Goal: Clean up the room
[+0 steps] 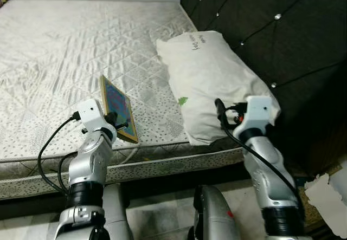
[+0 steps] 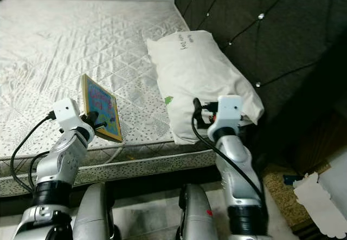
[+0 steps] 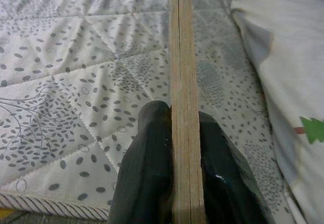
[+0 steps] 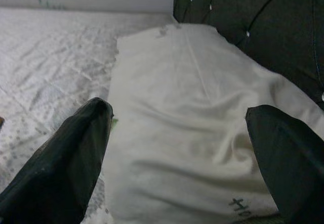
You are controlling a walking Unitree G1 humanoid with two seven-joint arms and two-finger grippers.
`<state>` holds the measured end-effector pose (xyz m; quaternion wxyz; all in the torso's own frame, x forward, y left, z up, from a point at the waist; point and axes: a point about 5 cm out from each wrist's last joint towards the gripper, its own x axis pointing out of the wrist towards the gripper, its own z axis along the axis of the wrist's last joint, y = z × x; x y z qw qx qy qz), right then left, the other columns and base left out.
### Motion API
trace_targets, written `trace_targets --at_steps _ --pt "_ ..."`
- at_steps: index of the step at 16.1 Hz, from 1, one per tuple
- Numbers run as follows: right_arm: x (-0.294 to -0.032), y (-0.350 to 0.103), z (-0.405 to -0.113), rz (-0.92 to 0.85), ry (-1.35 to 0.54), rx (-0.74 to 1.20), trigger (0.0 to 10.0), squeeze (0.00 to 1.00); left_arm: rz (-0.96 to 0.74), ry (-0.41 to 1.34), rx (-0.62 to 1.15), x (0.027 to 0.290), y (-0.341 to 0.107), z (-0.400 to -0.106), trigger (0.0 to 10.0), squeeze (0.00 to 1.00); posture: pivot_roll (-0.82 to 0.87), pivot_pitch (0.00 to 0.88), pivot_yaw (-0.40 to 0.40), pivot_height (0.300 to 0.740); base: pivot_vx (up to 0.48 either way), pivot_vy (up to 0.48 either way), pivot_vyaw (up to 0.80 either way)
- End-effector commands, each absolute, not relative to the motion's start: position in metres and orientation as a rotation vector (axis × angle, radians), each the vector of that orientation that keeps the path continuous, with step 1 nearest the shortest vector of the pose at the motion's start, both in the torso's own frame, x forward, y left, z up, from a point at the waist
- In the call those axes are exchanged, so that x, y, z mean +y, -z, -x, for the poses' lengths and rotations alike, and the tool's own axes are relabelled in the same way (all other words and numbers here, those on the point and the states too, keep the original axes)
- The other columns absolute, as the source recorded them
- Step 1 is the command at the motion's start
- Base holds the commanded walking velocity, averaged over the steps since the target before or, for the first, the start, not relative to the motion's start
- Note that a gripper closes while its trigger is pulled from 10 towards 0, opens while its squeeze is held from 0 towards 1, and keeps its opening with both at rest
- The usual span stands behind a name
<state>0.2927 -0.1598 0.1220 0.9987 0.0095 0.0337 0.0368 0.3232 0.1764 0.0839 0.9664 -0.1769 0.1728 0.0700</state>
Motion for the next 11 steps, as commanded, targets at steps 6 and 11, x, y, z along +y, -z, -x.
trace_targets --at_steps 6,11 --pt "-0.175 -0.127 -0.271 0.042 -0.074 0.114 10.0 0.0 0.499 -0.077 0.308 0.164 -0.101 -0.354 10.0 0.0 -0.25 0.073 -0.122 0.58 0.0 0.0 0.0" --pt "-0.18 -0.13 -0.258 0.065 -0.082 0.153 10.0 0.0 0.621 0.016 0.383 0.128 -0.097 -0.365 10.0 0.0 -0.29 0.115 -0.15 0.58 0.0 0.0 0.0"
